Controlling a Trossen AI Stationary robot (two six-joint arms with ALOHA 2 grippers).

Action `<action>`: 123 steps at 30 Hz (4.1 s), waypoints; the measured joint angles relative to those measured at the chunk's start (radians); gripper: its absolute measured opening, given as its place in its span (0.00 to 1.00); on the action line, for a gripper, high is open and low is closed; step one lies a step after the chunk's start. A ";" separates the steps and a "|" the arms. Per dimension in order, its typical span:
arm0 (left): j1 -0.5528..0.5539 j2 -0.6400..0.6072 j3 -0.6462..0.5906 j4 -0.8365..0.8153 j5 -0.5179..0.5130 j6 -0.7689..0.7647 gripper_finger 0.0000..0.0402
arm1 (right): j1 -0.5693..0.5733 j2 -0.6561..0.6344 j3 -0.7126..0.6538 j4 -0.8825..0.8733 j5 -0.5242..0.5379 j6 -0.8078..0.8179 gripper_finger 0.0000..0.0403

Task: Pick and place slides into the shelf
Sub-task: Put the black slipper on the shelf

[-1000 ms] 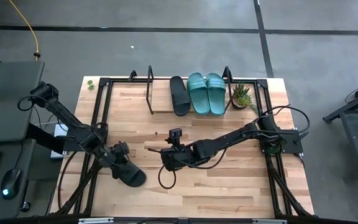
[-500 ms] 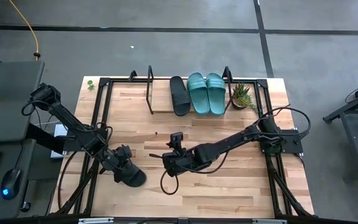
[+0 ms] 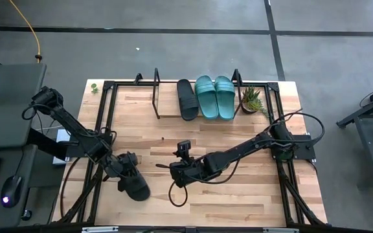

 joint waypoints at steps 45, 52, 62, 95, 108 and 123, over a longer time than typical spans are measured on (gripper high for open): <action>0.108 0.019 0.372 -0.139 -0.172 0.399 0.03 | 0.221 0.112 -0.001 0.445 0.174 -0.765 0.51; 0.120 0.041 0.372 -0.101 -0.130 0.408 0.05 | 0.219 0.112 -0.001 0.436 0.148 -0.759 0.51; 0.118 0.040 0.372 -0.078 -0.113 0.411 0.05 | 0.213 0.112 -0.001 0.409 0.115 -0.711 0.51; 0.119 0.040 0.371 -0.080 -0.135 0.445 0.05 | 0.186 0.169 0.000 0.512 0.162 -0.648 0.03; 0.118 0.039 0.372 -0.145 -0.189 0.578 0.06 | 0.185 0.171 0.000 0.510 0.170 -0.624 0.02; 0.118 0.039 0.372 -0.148 -0.347 0.598 0.51 | 0.186 0.168 0.000 0.476 0.257 -0.583 0.01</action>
